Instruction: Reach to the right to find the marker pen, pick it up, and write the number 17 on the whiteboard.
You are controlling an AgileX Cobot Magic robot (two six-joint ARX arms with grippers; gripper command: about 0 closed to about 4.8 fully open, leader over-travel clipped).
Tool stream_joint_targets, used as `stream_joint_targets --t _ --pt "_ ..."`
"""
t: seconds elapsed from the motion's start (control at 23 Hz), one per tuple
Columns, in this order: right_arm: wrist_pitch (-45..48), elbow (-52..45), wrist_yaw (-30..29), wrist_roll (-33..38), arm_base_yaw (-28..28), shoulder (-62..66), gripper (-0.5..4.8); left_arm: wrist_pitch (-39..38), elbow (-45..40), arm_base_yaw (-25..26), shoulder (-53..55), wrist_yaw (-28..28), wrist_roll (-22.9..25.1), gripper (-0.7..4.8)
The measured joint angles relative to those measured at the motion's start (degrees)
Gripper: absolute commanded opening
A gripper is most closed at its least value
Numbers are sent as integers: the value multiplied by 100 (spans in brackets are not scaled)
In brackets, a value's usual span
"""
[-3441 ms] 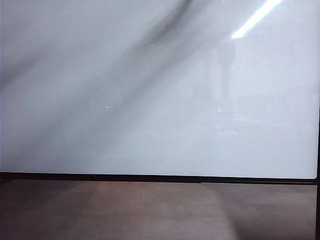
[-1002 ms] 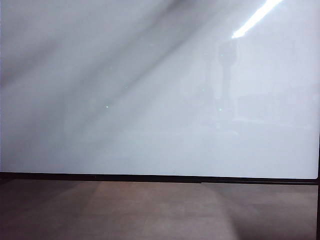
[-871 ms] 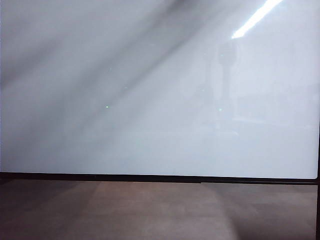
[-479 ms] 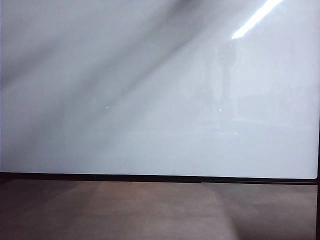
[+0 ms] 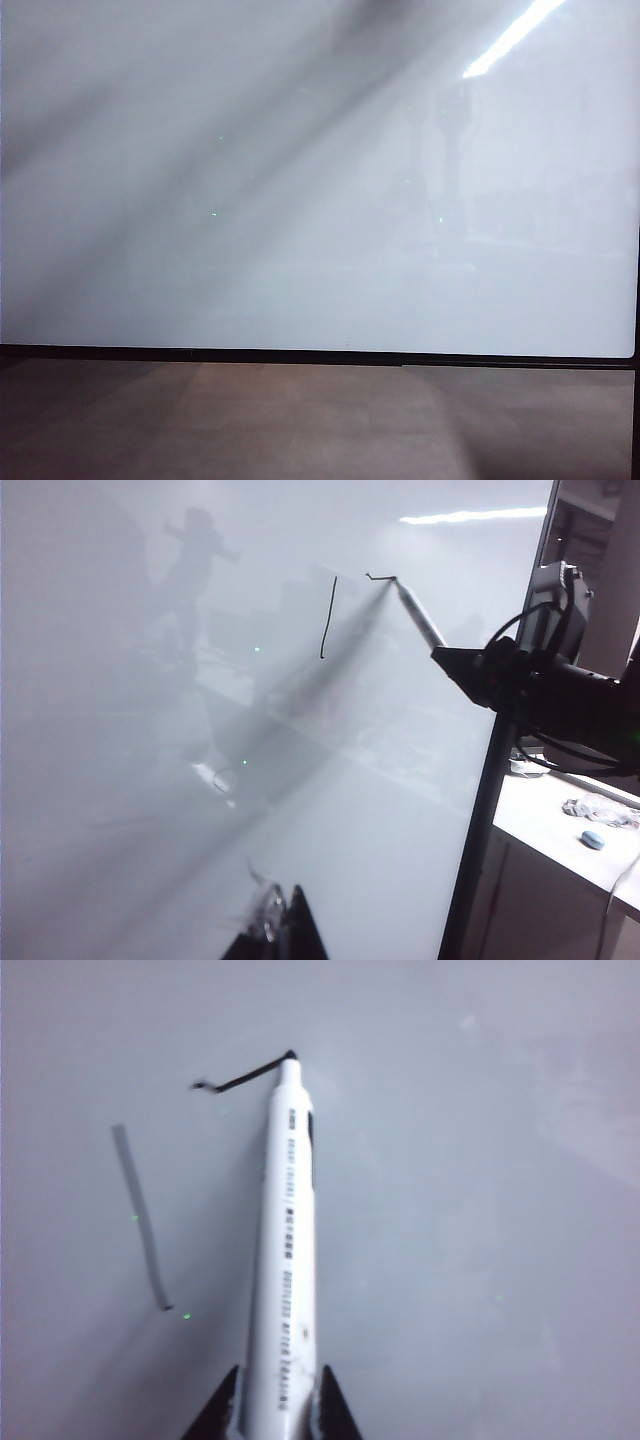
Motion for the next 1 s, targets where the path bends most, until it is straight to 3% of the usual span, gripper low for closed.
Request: stream_joint_targets --t 1.0 --pt "-365 7 -15 70 -66 -11 -2 2 0 2 0 0 0 -5"
